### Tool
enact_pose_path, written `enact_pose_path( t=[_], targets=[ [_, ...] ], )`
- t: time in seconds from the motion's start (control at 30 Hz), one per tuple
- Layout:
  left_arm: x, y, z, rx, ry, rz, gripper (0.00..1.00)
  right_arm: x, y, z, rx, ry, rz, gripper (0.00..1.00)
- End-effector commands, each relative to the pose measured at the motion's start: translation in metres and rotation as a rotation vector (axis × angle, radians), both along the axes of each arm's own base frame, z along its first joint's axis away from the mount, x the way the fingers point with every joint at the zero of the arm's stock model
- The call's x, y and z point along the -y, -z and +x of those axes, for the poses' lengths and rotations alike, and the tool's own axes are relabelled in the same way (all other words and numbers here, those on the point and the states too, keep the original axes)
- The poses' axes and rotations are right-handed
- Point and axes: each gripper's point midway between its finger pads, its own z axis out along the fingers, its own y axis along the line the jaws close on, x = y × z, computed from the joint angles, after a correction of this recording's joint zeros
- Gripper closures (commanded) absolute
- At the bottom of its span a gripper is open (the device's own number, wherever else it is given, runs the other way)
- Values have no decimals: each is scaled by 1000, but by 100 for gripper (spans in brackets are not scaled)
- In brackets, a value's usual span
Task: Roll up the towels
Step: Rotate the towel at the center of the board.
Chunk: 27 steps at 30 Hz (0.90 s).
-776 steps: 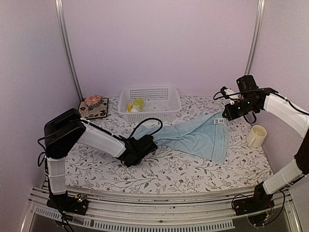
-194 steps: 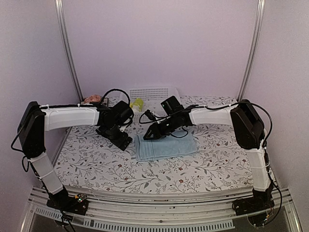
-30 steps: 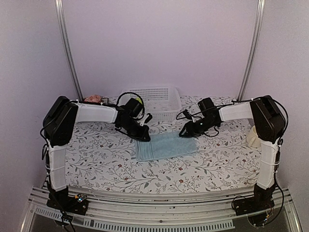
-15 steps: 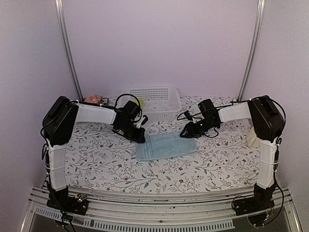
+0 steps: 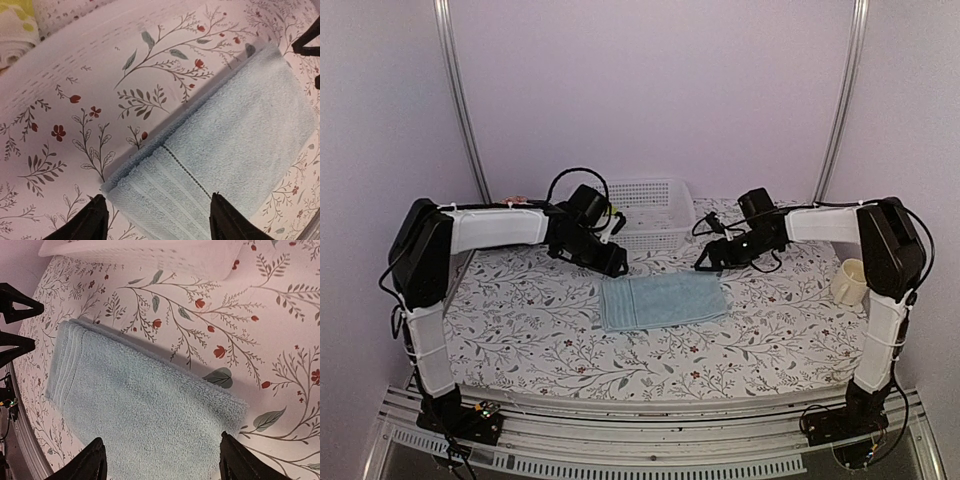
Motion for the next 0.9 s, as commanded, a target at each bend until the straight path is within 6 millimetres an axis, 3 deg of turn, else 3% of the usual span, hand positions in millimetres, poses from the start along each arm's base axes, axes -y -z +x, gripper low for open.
enact_pose_path(
  t=[0.0, 0.2, 0.4, 0.63, 0.8, 0.87],
  targets=[
    [18, -40, -27, 16, 72, -33, 29, 11, -42, 12, 139, 2, -13, 20],
    [42, -32, -87, -169, 159, -139, 31, 9, -25, 24, 113, 10, -22, 19],
    [45, 2, -129, -278, 200, -104, 34, 9, -10, 40, 111, 28, -66, 19],
    [29, 39, -123, -290, 134, -11, 36, 2, 3, 47, 79, 19, -50, 20],
    [29, 48, -113, -284, 117, -10, 39, -1, 12, 41, 56, -1, -46, 21],
    [30, 61, -115, -309, 121, 3, 39, 0, 15, 38, 44, -5, -46, 22]
  ],
)
